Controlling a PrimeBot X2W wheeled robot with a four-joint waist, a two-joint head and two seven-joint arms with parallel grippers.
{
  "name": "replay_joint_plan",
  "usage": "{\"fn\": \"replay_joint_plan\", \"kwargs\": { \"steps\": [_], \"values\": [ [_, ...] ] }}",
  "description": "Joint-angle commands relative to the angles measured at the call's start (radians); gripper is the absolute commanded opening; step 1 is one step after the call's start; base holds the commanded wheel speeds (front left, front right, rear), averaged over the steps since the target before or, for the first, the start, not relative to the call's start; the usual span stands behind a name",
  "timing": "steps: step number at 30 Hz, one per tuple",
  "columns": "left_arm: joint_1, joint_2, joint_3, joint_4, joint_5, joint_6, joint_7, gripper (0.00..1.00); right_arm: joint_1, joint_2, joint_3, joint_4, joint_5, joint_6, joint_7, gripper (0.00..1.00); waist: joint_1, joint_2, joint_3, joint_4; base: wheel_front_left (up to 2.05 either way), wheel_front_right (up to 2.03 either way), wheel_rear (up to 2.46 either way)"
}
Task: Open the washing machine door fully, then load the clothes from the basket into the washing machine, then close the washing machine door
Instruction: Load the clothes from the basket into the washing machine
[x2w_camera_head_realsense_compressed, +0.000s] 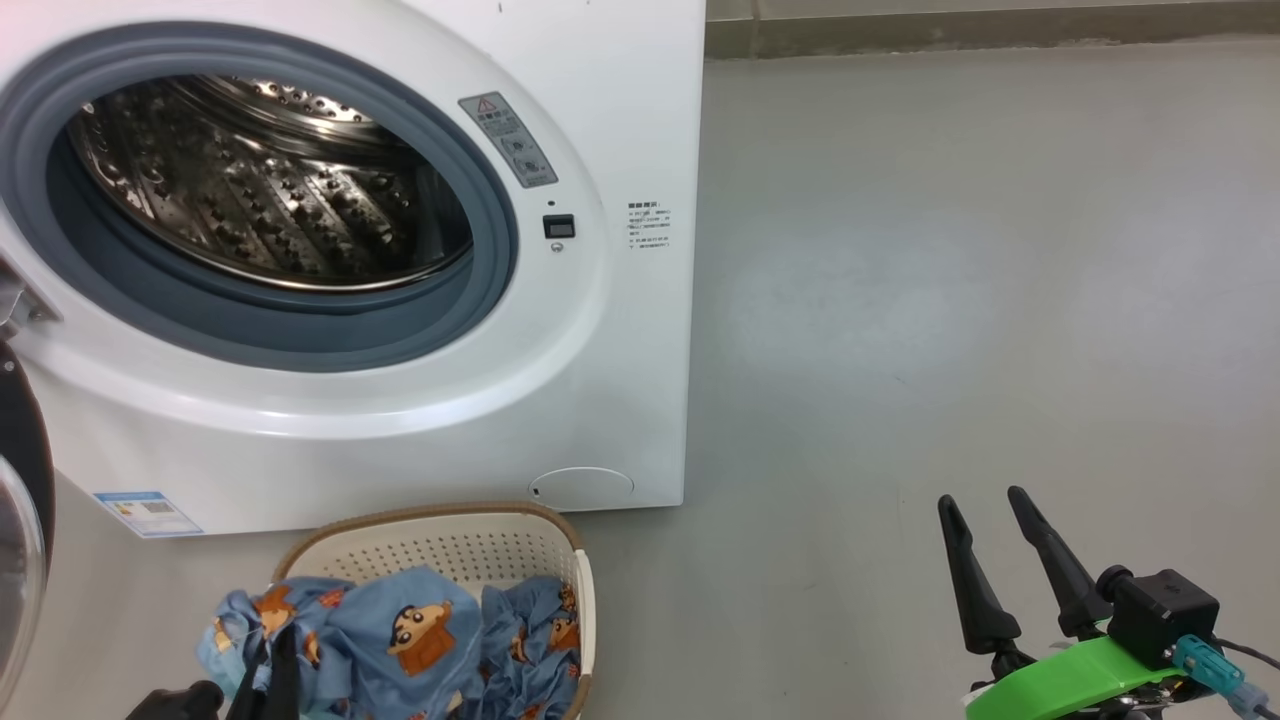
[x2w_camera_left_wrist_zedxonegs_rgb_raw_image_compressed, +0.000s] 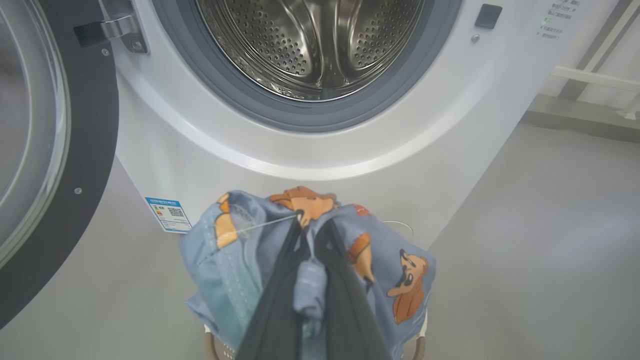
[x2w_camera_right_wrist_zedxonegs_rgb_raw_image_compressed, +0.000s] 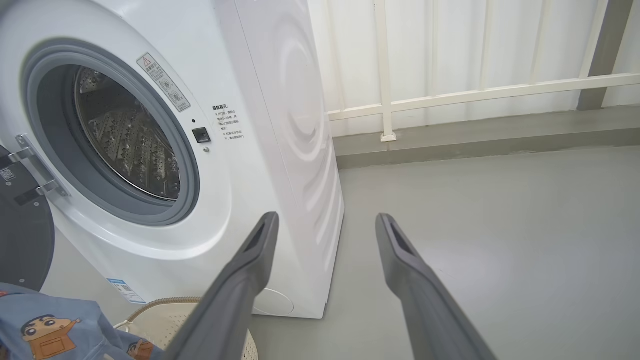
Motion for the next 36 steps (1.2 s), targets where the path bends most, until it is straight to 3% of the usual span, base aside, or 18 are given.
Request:
{"fn": "replay_joint_plan", "kwargs": {
  "steps": [1,25,36],
  "values": [
    [-0.008,0.011,0.037,-0.027,0.006,-0.003,-0.014,0.00,-0.012,0.000,0.030,-0.019,0.002,0.002,-0.010,1.00,0.0000,0.0000,0.000,-0.002,0.00,0.00,0.00],
    [-0.044,0.002,0.072,-0.098,0.019,-0.025,-0.014,0.00,-0.021,-0.005,0.049,-0.004,0.006,0.002,-0.018,1.00,0.0000,0.0000,0.026,-0.007,0.00,0.00,0.00],
    [-0.252,0.034,0.084,-0.162,0.027,-0.029,-0.014,0.00,-0.060,-0.010,0.047,-0.028,-0.005,0.002,-0.017,1.00,0.0000,0.0000,0.163,-0.032,0.00,0.00,0.00]
  ]
}}
